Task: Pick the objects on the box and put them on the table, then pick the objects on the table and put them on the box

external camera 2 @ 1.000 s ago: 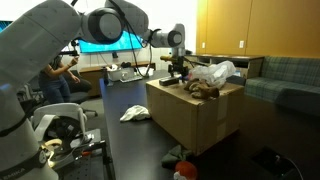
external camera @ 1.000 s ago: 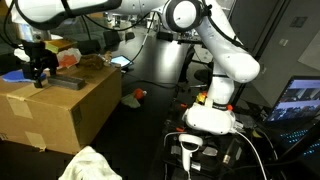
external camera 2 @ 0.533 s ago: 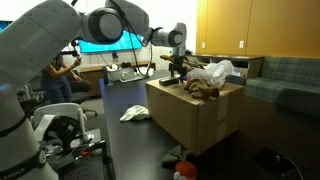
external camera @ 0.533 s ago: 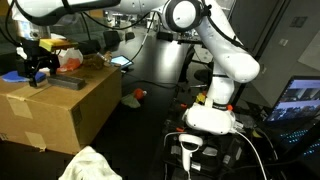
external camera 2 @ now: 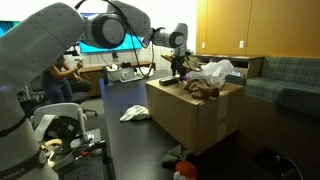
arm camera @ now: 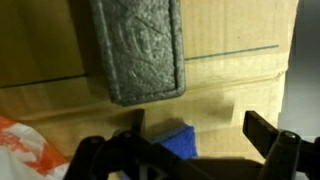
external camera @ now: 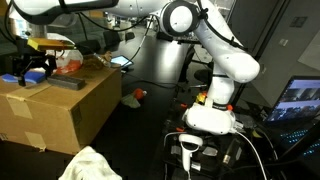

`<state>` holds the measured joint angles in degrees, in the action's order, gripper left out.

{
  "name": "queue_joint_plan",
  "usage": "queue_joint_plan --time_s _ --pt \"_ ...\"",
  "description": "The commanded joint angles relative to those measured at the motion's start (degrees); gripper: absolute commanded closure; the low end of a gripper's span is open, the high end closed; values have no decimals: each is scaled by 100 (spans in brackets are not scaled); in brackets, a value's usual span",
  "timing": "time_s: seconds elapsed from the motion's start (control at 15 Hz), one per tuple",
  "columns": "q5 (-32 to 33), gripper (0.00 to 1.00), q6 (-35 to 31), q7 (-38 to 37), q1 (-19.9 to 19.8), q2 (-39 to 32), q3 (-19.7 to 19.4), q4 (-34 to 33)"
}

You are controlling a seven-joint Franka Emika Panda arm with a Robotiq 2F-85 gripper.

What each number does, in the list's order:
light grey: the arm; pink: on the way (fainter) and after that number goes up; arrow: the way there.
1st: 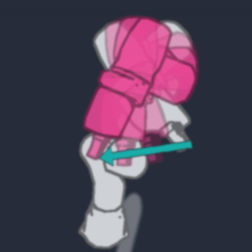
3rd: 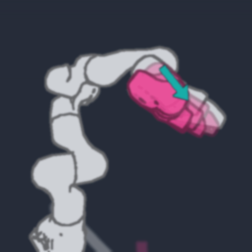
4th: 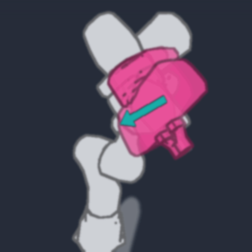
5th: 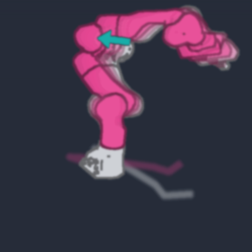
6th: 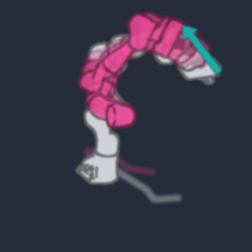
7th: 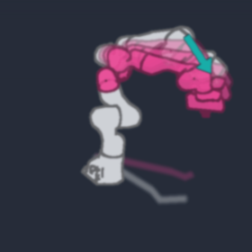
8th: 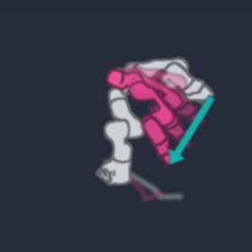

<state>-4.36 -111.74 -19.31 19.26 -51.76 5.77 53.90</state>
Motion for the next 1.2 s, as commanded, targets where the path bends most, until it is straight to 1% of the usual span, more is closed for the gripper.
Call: queue_joint_plan --time_s 0.0,0.27,0.53,0.87,1.13 --pt "149 0 -490 -507 249 -387 -154 -507" --pt "617 0 -933 -966 541 -544 -498 -624" --pt "1076 0 -1129 -1458 781 -659 -861 -692" --pt "1239 0 -1184 -1779 905 -604 -1088 -719" --pt "1194 0 -1176 -1850 887 -646 -1190 -808"
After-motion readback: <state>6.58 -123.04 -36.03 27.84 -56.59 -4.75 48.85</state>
